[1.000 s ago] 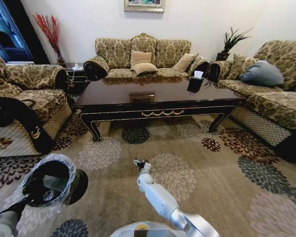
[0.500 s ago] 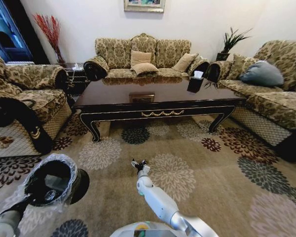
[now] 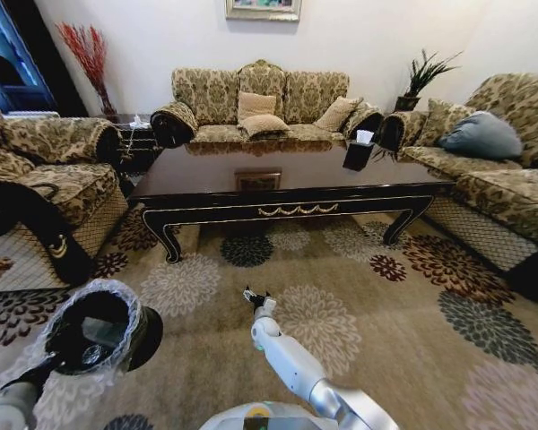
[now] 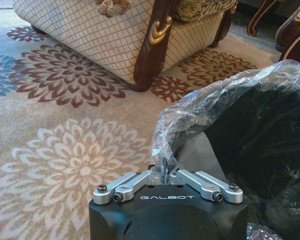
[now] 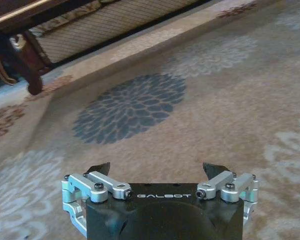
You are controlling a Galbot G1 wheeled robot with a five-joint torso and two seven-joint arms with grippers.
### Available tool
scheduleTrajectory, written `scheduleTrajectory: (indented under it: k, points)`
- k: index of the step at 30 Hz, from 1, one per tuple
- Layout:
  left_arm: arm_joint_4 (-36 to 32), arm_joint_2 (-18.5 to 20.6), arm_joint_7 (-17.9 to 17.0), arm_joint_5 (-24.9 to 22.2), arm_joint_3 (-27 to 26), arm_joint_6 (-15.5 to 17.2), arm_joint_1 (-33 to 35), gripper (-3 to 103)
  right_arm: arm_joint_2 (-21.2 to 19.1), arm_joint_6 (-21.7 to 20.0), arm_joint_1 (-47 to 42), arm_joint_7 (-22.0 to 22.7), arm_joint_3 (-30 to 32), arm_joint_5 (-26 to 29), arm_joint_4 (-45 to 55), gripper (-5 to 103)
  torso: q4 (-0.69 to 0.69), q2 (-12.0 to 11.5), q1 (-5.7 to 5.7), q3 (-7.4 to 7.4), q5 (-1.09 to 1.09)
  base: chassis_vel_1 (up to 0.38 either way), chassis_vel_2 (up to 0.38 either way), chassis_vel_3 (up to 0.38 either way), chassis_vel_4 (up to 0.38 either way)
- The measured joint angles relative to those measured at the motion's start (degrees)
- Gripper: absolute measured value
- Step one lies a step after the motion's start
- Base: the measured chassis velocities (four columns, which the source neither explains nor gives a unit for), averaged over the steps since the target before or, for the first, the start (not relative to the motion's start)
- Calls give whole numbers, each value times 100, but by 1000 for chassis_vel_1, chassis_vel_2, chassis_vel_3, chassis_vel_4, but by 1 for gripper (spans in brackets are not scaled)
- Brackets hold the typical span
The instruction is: Move to the front of the table and pick up the trash from the floor, then place it into the trash bin.
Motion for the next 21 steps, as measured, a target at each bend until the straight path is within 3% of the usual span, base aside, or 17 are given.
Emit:
scheduleTrajectory:
  k: [7,21]
  points:
    - [-17,-5,2,2,11,0,3,2,0,-395,138,459,56,244,-60,100,0,0,-1,-1,0,0,0,0,0]
    - [-80,-47,5,19,15,0,45,2,-1,-848,128,404,214,530,-311,100,0,0,0,-1,0,0,0,0,0]
